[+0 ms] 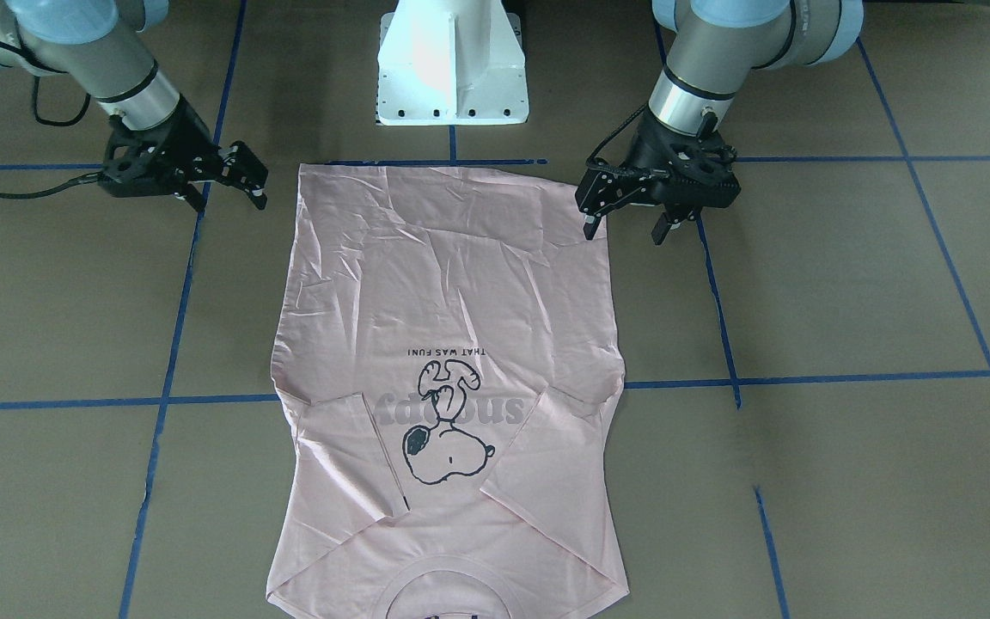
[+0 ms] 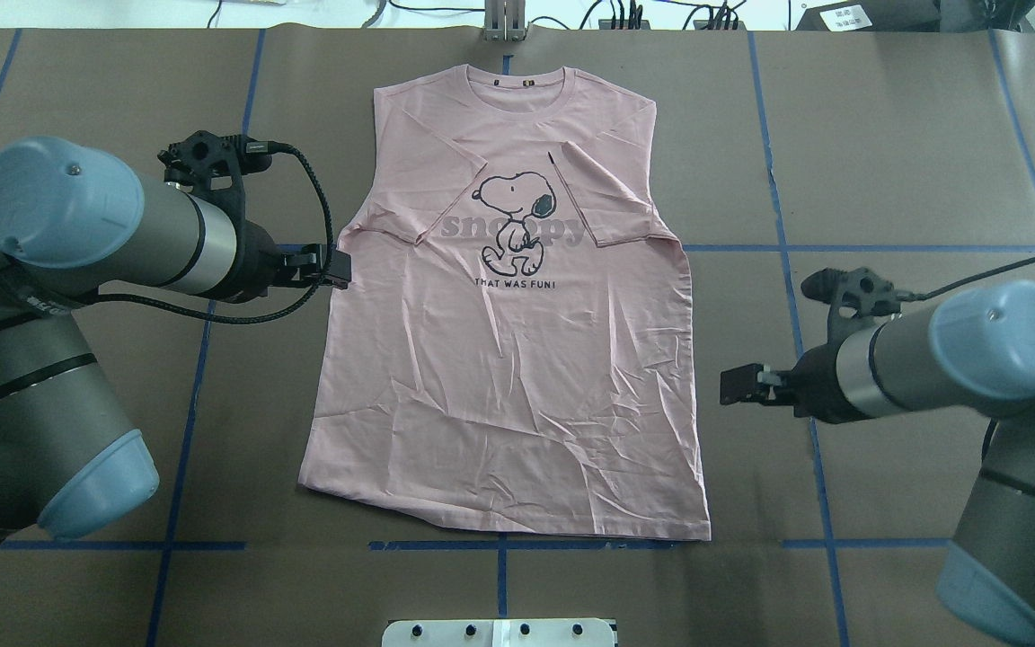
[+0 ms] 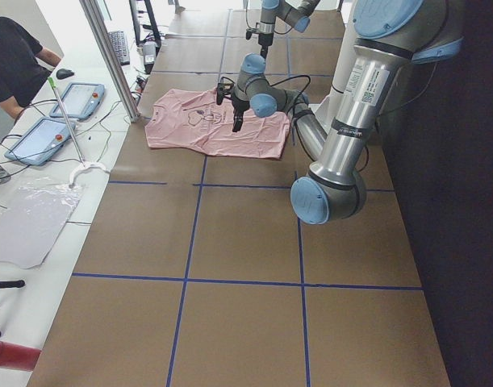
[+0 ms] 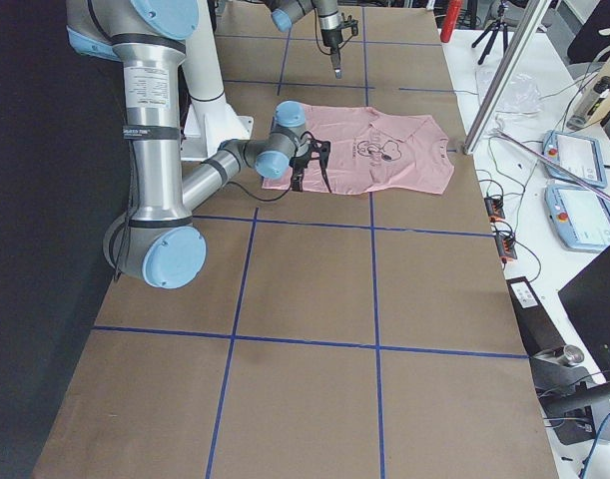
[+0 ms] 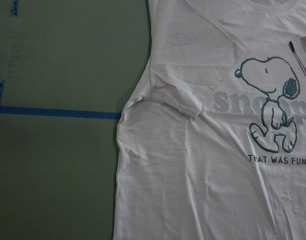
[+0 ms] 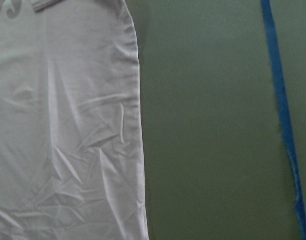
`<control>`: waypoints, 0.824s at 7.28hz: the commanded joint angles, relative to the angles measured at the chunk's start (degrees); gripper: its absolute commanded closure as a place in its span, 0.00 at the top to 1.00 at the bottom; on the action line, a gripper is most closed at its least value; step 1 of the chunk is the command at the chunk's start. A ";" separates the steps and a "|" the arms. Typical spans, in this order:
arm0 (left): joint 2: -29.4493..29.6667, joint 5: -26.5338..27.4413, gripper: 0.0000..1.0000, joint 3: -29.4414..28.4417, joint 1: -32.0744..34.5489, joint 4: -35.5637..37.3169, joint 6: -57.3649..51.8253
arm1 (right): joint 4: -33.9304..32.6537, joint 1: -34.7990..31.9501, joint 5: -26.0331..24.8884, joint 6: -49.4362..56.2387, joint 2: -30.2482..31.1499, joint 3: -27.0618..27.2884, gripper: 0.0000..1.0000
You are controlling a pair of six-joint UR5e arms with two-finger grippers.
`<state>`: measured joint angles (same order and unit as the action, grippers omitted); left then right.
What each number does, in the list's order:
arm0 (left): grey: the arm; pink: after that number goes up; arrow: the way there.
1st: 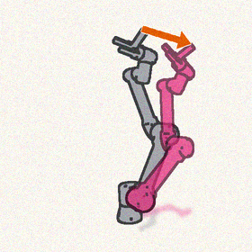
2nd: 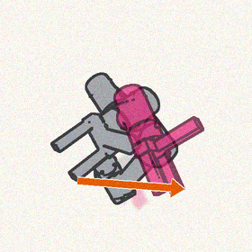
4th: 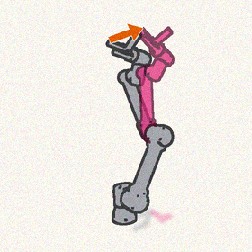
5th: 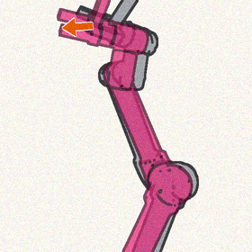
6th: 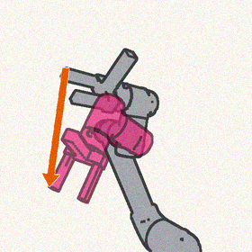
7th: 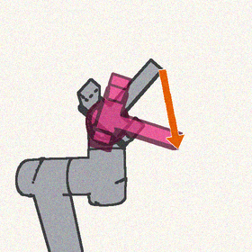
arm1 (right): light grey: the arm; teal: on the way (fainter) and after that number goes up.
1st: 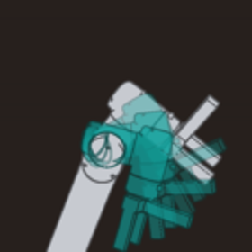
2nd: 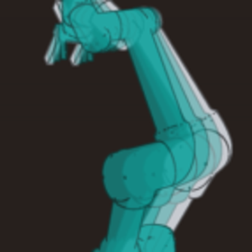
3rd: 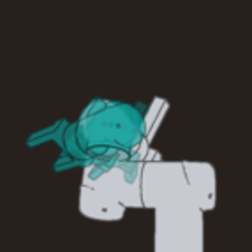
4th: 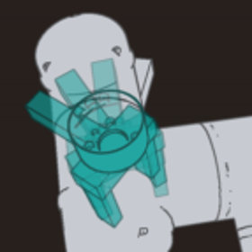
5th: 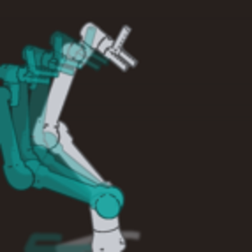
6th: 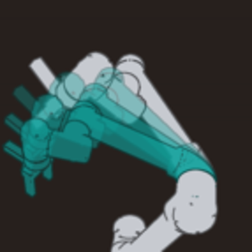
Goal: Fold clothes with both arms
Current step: 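Move both grippers down to the shirt's hem corners nearest the robot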
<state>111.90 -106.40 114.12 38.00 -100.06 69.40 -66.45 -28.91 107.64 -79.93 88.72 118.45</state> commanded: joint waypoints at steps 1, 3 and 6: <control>-0.36 0.06 1.00 0.48 -0.38 0.04 0.04 | -2.43 11.20 -10.57 -3.65 0.23 0.47 1.00; -0.36 0.06 1.00 0.22 -0.47 -0.05 0.12 | -3.86 16.67 -14.72 -4.27 -0.12 -0.23 1.00; -0.36 0.06 1.00 -0.22 -0.73 -0.22 0.30 | -7.47 18.26 -14.83 -4.18 -0.91 -0.67 1.00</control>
<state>111.54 -106.35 114.09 37.40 -100.18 69.72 -73.21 -11.61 92.91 -84.14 88.17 118.05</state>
